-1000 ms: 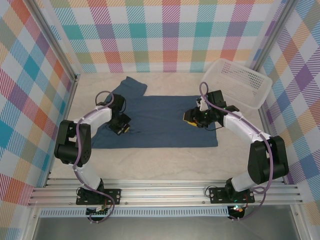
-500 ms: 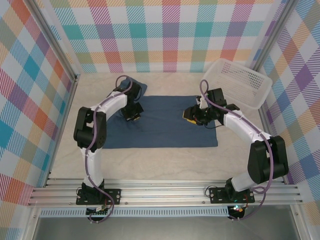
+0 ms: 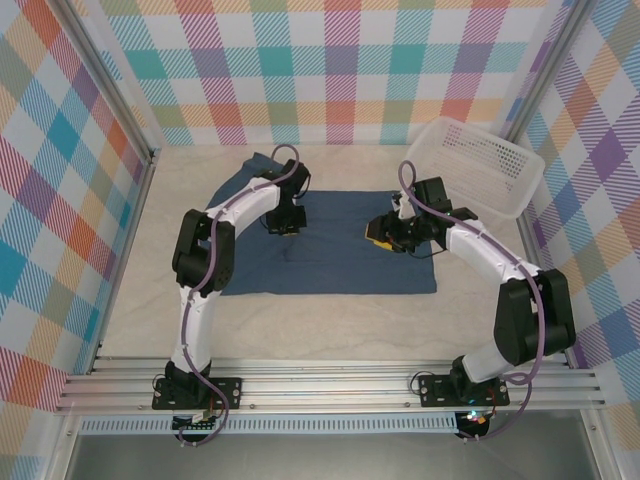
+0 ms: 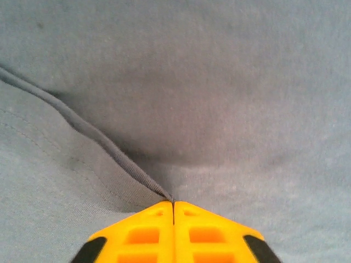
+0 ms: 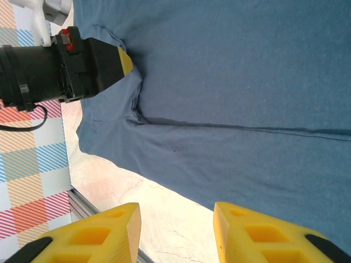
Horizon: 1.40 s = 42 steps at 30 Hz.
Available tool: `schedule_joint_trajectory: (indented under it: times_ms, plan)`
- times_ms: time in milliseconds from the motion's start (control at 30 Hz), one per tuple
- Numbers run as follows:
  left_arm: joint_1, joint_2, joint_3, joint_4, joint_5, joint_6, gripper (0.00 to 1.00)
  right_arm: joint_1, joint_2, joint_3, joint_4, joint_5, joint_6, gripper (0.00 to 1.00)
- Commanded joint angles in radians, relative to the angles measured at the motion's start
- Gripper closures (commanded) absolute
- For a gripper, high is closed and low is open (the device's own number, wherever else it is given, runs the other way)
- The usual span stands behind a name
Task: Fold and stack the t-shirts
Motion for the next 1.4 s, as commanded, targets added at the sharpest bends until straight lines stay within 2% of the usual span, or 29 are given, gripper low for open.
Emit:
schedule_joint_trajectory:
  times_ms: [0, 33, 67, 200, 267, 333, 467, 600, 667, 800, 933, 1167, 1367]
  plan:
    - [-0.003, 0.017, 0.042, -0.062, -0.058, 0.05, 0.55, 0.006, 0.018, 0.02, -0.008, -0.033, 0.008, 0.6]
    - [-0.004, 0.008, 0.04, -0.057, -0.072, 0.046, 0.47, 0.006, 0.02, 0.022, -0.008, -0.033, 0.008, 0.6]
    - [-0.004, -0.01, 0.033, -0.048, -0.084, 0.04, 0.44, 0.006, 0.022, 0.024, -0.009, -0.033, 0.008, 0.6]
    - [0.004, -0.125, -0.016, -0.028, -0.147, -0.044, 0.45, 0.006, 0.029, 0.023, -0.006, -0.033, 0.008, 0.61]
    - [0.031, -0.191, -0.074, -0.029, -0.14, -0.113, 0.48, 0.006, 0.03, 0.008, 0.019, -0.047, 0.018, 0.62]
    - [0.089, -0.263, -0.166, -0.017, -0.077, -0.182, 0.53, 0.008, 0.027, -0.011, 0.04, -0.047, 0.026, 0.64]
    - [0.278, -0.41, -0.42, 0.065, 0.087, -0.263, 0.64, 0.008, 0.007, -0.061, 0.094, -0.028, 0.043, 0.65]
    - [0.452, -0.422, -0.496, 0.032, 0.164, -0.283, 0.67, 0.005, 0.014, -0.093, 0.073, 0.062, 0.057, 0.66]
    - [0.489, -0.41, -0.505, 0.033, 0.177, -0.294, 0.67, -0.01, 0.034, -0.099, 0.025, 0.121, 0.074, 0.67]
    - [0.489, -0.35, -0.504, 0.067, 0.206, -0.341, 0.67, -0.058, 0.071, -0.118, -0.039, 0.201, 0.116, 0.68]
    - [0.483, -0.304, -0.526, 0.092, 0.171, -0.374, 0.67, -0.081, 0.105, -0.102, -0.131, 0.272, 0.119, 0.69]
    - [0.478, -0.29, -0.627, 0.088, 0.025, -0.368, 0.67, -0.08, 0.192, -0.098, -0.192, 0.34, 0.114, 0.66]
    - [0.478, -0.401, -0.824, 0.101, -0.076, -0.434, 0.67, -0.023, 0.235, -0.118, -0.277, 0.385, 0.128, 0.66]
